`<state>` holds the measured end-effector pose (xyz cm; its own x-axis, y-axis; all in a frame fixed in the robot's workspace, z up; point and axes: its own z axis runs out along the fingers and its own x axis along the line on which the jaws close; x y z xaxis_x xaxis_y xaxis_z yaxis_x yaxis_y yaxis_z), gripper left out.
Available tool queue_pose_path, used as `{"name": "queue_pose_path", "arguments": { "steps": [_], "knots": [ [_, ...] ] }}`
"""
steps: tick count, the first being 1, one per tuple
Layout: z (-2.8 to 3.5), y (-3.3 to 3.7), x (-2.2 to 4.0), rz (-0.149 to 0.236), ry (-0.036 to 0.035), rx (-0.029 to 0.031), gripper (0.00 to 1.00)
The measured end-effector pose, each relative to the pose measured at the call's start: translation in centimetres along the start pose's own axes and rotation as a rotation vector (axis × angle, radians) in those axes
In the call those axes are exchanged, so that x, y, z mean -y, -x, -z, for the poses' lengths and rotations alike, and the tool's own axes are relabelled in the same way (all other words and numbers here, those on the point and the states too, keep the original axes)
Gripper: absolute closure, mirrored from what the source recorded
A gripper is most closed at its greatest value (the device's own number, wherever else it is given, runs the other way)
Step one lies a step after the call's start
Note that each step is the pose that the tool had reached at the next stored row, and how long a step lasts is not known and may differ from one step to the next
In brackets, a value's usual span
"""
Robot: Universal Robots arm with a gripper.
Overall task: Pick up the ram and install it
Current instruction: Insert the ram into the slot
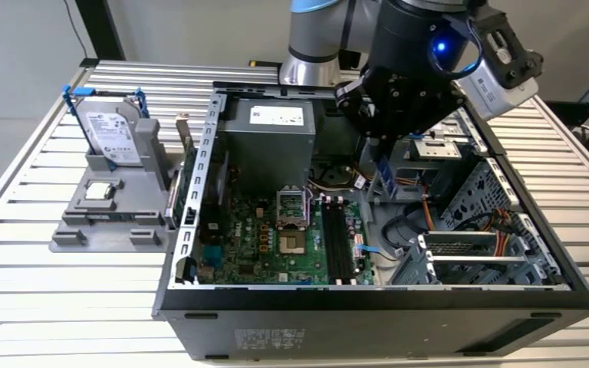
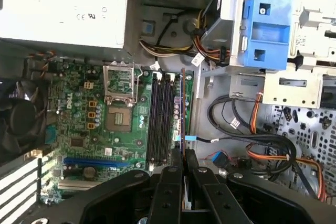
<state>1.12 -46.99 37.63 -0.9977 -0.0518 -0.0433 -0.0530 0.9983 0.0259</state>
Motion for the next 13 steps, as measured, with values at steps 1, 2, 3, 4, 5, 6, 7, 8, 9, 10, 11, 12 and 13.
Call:
{"name": "queue_pose_path", "arguments": {
  "steps": [1, 2, 3, 4, 5, 6, 7, 8, 9, 10, 11, 12, 13],
  "knots": [
    [-0.18, 0.0, 0.01, -0.007, -0.0003, 0.0002, 1.0],
    [-0.37, -0.01, 0.01, -0.015, -0.0006, 0.0004, 1.0],
    [-0.54, -0.03, 0.02, -0.023, -0.0011, 0.0006, 1.0],
    [-0.72, -0.04, 0.02, -0.027, -0.0013, 0.0007, 1.0],
    [-0.9, -0.05, 0.03, -0.029, -0.0014, 0.0007, 1.0],
    [-1.09, -0.06, 0.03, -0.029, -0.0013, 0.0008, 1.0],
    [-1.27, -0.07, 0.03, -0.029, -0.0012, 0.0008, 1.0],
    [-1.45, -0.07, 0.04, -0.029, -0.0013, 0.0008, 1.0],
    [-1.63, -0.08, 0.04, -0.029, -0.0014, 0.0008, 1.0],
    [-1.81, -0.09, 0.05, -0.029, -0.0014, 0.0008, 1.0],
    [-2.0, -0.1, 0.05, -0.029, -0.0013, 0.0008, 1.0],
    [-2.17, -0.11, 0.05, -0.029, -0.0013, 0.0008, 1.0],
    [-2.35, -0.12, 0.06, -0.029, -0.0013, 0.0008, 1.0]
  ]
}}
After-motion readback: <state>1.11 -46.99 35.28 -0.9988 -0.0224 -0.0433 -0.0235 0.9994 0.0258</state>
